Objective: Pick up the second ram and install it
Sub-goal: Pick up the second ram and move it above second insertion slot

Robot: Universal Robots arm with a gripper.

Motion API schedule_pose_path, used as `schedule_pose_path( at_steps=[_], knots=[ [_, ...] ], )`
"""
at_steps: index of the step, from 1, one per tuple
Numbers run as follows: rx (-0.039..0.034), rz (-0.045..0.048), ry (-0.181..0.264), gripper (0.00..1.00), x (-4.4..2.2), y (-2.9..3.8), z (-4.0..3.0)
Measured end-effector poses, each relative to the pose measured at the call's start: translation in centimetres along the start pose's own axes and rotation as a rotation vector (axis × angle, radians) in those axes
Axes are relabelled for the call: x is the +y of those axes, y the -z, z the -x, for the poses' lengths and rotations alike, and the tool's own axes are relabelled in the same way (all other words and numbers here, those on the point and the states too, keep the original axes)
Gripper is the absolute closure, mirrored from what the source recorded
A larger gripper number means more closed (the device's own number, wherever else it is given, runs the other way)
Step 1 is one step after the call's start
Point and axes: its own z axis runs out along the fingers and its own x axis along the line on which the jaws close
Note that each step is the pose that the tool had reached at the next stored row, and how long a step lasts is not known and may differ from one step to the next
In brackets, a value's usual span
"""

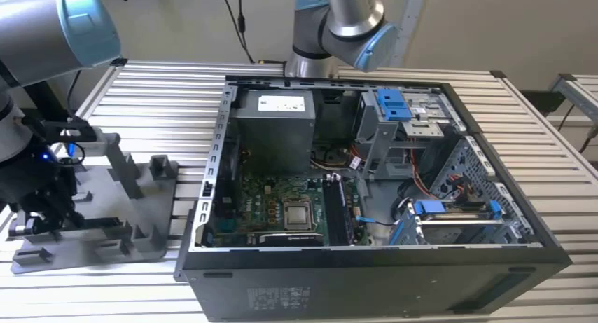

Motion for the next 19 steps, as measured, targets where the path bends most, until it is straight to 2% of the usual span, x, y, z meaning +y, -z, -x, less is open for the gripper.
schedule_pose_path(
  at_steps=[6,14,19],
  knots=[
    [-0.0014,-0.0002,0.0,0.86,-0.01,0.82,0.01],
    [-0.0017,-0.0002,0.001,0.86,0.01,1.52,0.03],
    [-0.0017,-0.0004,-0.008,0.86,0.02,1.6,0.03]
  ],
)
